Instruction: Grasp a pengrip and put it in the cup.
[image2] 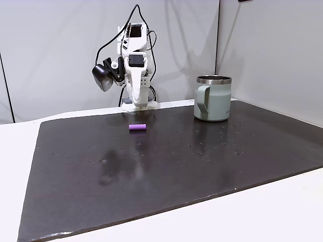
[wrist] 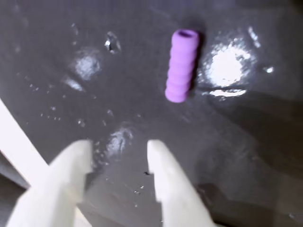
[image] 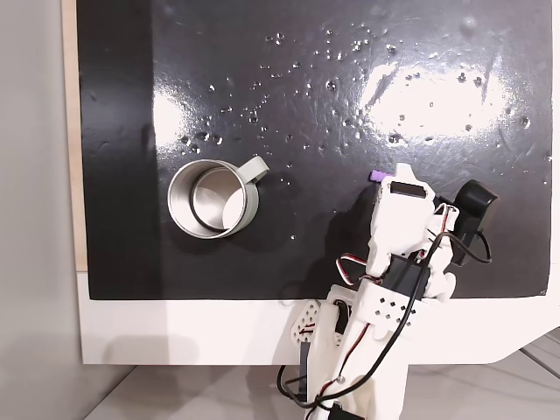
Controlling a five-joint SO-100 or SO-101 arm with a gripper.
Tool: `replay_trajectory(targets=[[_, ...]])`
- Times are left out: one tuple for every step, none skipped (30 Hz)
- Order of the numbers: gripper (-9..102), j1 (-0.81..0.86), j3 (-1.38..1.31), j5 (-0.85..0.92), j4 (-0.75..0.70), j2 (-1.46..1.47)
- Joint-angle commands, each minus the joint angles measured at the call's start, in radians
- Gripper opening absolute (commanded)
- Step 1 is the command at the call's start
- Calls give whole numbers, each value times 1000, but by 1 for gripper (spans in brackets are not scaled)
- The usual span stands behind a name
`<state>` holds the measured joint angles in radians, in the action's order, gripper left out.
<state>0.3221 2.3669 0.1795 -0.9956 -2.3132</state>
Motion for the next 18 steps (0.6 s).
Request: replay_trajectory(targets=[[20, 15, -106, 32, -38, 67], [22, 15, -112, 41, -40, 86], [22, 15, -120, 51, -41, 104], [23, 15, -127, 55, -43, 121], [24, 15, -140, 57, -46, 143], [24, 11, -158, 58, -55, 167], [25, 8, -178, 58, -66, 193], [26, 6, -198, 60, -75, 219], [26, 5, -216, 63, -84, 247], [26, 3, -235, 63, -91, 273], [26, 2, -247, 60, -97, 299], [27, -2, -258, 58, -101, 325], [27, -5, -267, 58, -109, 350], [28, -8, -275, 61, -115, 373], [28, -9, -278, 63, -118, 391], [28, -11, -278, 67, -123, 410], [28, -14, -281, 74, -130, 428], [28, -15, -282, 75, -138, 445]])
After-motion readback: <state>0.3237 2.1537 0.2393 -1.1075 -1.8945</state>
